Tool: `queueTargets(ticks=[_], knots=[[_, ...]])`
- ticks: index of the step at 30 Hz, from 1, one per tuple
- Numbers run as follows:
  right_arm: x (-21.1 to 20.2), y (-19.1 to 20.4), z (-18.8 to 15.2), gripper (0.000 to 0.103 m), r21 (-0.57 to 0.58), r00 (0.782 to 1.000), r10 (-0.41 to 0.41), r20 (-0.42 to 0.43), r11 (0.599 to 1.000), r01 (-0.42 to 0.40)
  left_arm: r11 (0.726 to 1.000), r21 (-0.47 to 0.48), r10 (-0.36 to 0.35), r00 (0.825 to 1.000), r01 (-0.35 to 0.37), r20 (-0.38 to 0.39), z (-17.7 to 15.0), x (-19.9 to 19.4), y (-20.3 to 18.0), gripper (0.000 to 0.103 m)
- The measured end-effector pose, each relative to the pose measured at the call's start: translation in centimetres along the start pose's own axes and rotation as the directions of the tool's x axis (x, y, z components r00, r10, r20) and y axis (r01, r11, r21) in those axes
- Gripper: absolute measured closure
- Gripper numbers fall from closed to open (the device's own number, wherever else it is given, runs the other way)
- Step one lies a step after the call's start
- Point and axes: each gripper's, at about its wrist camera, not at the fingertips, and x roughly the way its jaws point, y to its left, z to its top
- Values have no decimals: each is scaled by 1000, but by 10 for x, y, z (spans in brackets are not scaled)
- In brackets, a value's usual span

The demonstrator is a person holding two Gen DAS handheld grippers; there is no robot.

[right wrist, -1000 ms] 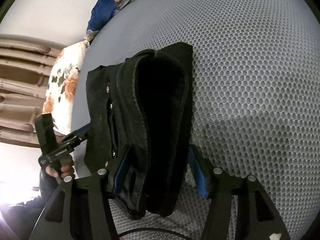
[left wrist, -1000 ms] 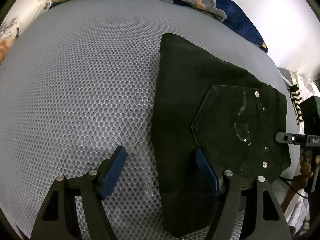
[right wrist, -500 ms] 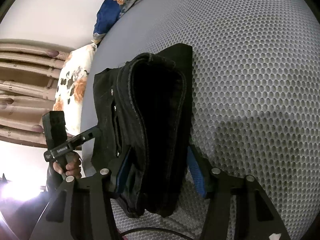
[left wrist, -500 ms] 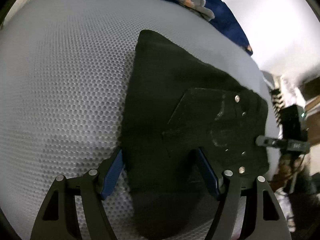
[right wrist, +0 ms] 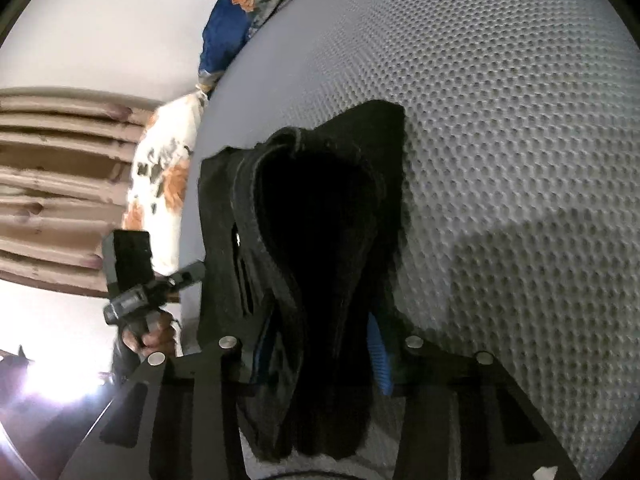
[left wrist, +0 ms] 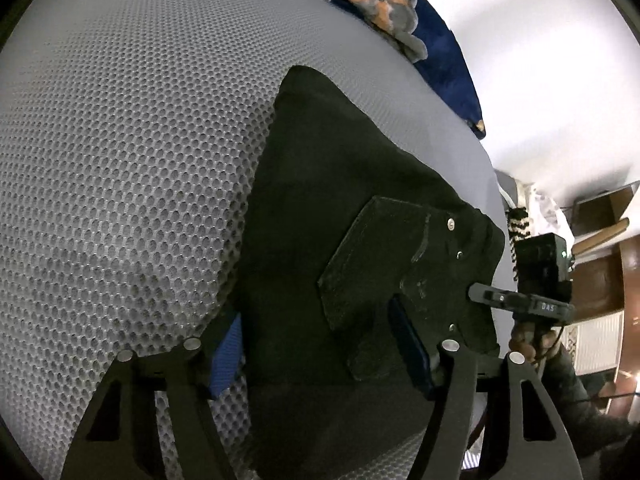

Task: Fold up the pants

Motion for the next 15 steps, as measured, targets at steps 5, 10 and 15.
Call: queueTargets(ticks=[5, 10, 15], knots=[[6, -4, 2, 69, 45, 996, 42, 80, 998, -46, 995, 33, 88, 996, -89, 22, 5, 8, -15, 54], [11, 14, -9, 71, 47, 991, -34, 128, 998, 28, 970, 101, 216, 975, -221, 57, 1, 12, -35, 60], [17, 34, -14, 73, 39, 983, -110, 146, 994, 105, 945, 129, 291, 954, -299, 77, -5, 18, -48, 60]])
